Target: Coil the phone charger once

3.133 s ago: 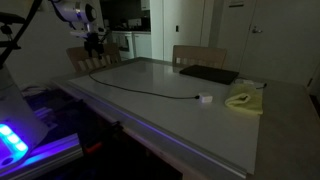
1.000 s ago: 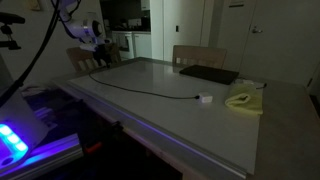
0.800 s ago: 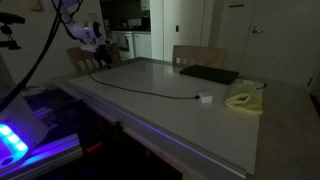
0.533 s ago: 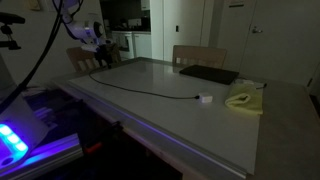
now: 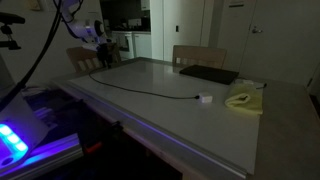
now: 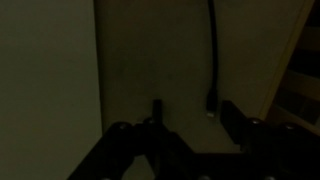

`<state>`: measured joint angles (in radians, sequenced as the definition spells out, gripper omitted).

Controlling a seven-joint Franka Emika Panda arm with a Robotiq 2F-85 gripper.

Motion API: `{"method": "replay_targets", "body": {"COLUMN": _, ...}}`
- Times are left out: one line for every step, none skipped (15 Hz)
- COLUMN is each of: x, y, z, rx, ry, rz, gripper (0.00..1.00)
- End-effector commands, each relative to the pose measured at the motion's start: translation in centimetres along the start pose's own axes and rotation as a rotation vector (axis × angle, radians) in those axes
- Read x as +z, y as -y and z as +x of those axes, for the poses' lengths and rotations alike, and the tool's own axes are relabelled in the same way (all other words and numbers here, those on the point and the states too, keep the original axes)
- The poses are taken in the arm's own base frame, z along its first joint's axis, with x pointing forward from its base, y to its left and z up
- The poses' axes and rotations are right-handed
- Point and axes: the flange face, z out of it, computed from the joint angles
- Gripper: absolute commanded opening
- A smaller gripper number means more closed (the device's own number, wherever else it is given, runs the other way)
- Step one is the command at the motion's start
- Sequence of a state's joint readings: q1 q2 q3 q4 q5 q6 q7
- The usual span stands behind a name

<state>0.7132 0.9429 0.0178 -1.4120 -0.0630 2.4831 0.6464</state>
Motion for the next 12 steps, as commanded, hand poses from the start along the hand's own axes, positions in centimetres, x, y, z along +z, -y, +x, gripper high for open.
{"method": "replay_targets", "body": {"x": -0.3, "y": -0.2, "z": 0.0, "rx": 0.032, "ry": 0.003, "rz": 0.002, "gripper": 0.31}}
{"method": "replay_targets", "body": {"x": -0.4, "y": -0.2, "z": 0.0, "rx": 0.031, "ry": -0.001, "rz": 0.003, "gripper": 0.23}}
{"method": "replay_targets", "body": {"x": -0.5, "y": -0.2, "z": 0.0, "rx": 0.033, "ry": -0.001, "rz": 0.004, "gripper": 0.18}}
{"method": "replay_targets", "body": {"x": -0.6, "y": -0.2, "z": 0.0, "rx": 0.034, "ry": -0.002, "rz": 0.005, "gripper": 0.1}}
{"method": "replay_targets", "body": {"x": -0.7, "y": -0.2, "z": -0.1, "rx": 0.036, "ry": -0.001, "rz": 0.006, "gripper": 0.04}}
{"method": "replay_targets", "body": {"x": -0.7, "y": -0.2, "z": -0.1, "rx": 0.038, "ry": -0.001, "rz": 0.007, "gripper": 0.01}}
{"method": "replay_targets", "body": {"x": -0.8, "y": -0.1, "z": -0.1, "rx": 0.041, "ry": 0.001, "rz": 0.008, "gripper": 0.0}}
{"method": "replay_targets", "body": {"x": -1.1, "y": -0.1, "z": 0.0, "rx": 0.041, "ry": -0.001, "rz": 0.007, "gripper": 0.0}}
{"method": "replay_targets", "body": {"x": -1.3, "y": -0.1, "z": 0.1, "rx": 0.04, "ry": -0.005, "rz": 0.005, "gripper": 0.02}}
{"method": "replay_targets", "body": {"x": -1.7, "y": -0.1, "z": 0.3, "rx": 0.038, "ry": -0.012, "rz": 0.003, "gripper": 0.02}}
{"method": "replay_targets", "body": {"x": -2.0, "y": -0.2, "z": 0.5, "rx": 0.033, "ry": -0.018, "rz": -0.001, "gripper": 0.02}}
{"method": "replay_targets", "body": {"x": -2.5, "y": -0.3, "z": 0.7, "rx": 0.018, "ry": -0.021, "rz": -0.011, "gripper": 0.02}}
